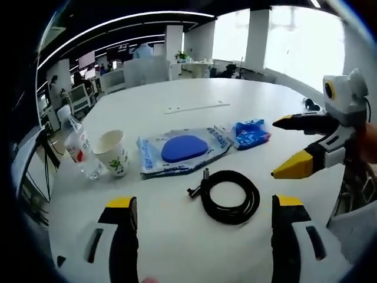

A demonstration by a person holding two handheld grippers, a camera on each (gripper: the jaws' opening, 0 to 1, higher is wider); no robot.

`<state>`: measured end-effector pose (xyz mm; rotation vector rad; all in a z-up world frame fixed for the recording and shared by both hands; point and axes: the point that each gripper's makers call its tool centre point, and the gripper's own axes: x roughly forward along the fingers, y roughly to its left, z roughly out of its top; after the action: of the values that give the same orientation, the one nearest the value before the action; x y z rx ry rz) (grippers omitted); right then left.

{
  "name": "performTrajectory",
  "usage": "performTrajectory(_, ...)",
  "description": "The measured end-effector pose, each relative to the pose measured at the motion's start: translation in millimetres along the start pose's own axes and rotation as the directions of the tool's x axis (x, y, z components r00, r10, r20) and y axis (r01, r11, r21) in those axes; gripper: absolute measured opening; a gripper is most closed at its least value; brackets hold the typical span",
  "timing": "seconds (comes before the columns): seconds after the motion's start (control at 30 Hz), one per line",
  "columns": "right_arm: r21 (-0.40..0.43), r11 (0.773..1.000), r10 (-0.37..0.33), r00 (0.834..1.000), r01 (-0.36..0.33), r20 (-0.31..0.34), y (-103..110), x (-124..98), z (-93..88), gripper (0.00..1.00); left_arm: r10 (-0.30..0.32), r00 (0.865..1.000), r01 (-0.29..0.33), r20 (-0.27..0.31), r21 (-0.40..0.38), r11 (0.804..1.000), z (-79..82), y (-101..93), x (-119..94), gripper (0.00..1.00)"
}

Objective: Arrange the tabletop items into an orderly group along one side of the table until the central work area is clear of visible clutter.

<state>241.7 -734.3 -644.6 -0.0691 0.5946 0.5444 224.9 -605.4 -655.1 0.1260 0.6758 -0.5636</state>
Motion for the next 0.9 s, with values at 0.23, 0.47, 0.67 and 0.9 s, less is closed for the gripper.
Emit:
performTrajectory(0.23, 0.004, 1.0, -0.013, 1.0, 0.013, 0.02, 7.9, -12.1, 4.6, 1.0, -0.037, 0.999, 0.036, 0.037, 0.038, 0.999, 10.9, -3.8, -11.2, 0.94)
performTrajectory(0.47, -0.006, 1.0, -0.028, 0.998, 0.028, 0.057, 13.9, -27.5, 9.4, 1.0, -0.041, 0.996, 0.035, 0.085, 0.066, 0.997, 14.4, 3.2, -30.9, 0.92)
performTrajectory(0.67, -0.009, 0.999, -0.047, 0.995, 0.047, 0.083, 21.1, -34.0, 19.5, 1.0, -0.04, 0.994, 0.033, 0.104, 0.074, 0.997, 11.9, 12.8, -47.6, 0.92)
performTrajectory(0.9, -0.018, 0.997, -0.066, 0.991, 0.069, 0.115, 30.2, -47.1, 17.1, 1.0, -0.04, 0.989, 0.023, 0.143, 0.115, 0.993, 6.7, 25.2, -68.5, 0.92)
